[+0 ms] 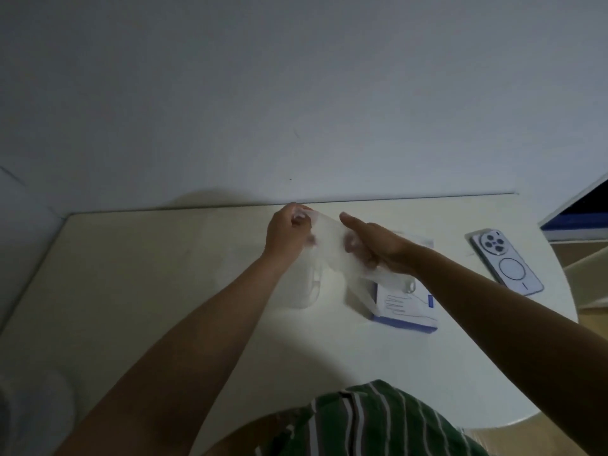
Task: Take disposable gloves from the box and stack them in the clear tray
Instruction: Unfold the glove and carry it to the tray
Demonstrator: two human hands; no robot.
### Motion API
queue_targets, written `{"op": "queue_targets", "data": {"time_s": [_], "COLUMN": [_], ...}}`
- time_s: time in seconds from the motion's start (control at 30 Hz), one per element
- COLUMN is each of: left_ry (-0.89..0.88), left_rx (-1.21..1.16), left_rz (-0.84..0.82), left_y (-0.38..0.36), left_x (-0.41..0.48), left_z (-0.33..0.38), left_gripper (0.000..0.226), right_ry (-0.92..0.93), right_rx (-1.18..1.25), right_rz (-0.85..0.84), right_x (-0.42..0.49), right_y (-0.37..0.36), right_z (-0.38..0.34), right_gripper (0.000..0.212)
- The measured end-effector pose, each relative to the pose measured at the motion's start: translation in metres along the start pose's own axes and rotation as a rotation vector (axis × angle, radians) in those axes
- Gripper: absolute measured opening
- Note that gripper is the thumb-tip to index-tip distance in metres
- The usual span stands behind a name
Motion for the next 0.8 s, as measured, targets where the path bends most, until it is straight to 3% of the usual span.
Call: {"op": "queue_targets", "data": {"time_s": [0.13,0.3,0.37,0.43,0.5,0.57,0.67,0.8], "left_ry": [0.04,0.051,0.072,0.095,0.109,0.122,0.165,0.165], "left_rx": [0.115,0.261,0.316,0.411,0.507,0.585,0.688,0.8], "left_rz": [0.061,0.107,0.037,-0.014,-0.04,-0.078,-0.158,-0.249], "left_y": [0.043,0.089,0.101,0.11,0.116,0.117,0.11,0.097], "left_x": [-0.007,-0.012,-0.013,-0.013,-0.011,-0.008,0.0,0.009], "left_z": [-0.02,-0.042,-0.052,-0.06,-0.066,-0.07,-0.077,-0.081], "left_gripper": [0.018,0.01,0.013,0.018,0.018,0.016,0.019,0.018], "right_ry": [0.03,0.061,0.08,0.147,0.33,0.553,0.652,0.437], "right_rx": [-0.056,-0.127,-0.218,-0.3,-0.397,-0.488,-0.526,-0.87], "right_rz": [-0.14,-0.218,-0.101,0.17,0.496,0.619,0.328,-0.024], "right_x": [0.02,0.041,0.048,0.05,0.04,0.029,0.041,0.075], "right_y": [-0.029,-0.05,-0.046,-0.036,-0.03,-0.042,-0.076,-0.13], "right_z": [-0.014,-0.027,-0.034,-0.046,-0.067,-0.09,-0.106,-0.087], "right_gripper": [0.056,0.027,0.025,0.021,0.02,0.015,0.015,0.019]}}
Point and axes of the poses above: each hand's wrist, its own x-axis towards the middle knuckle, its own y-axis out of the back of the hand, z = x × y, the point moved 7 cm from there along x, towards the middle knuckle, and after that the axes turned 15 degrees about -z, right-handed, at the moved point
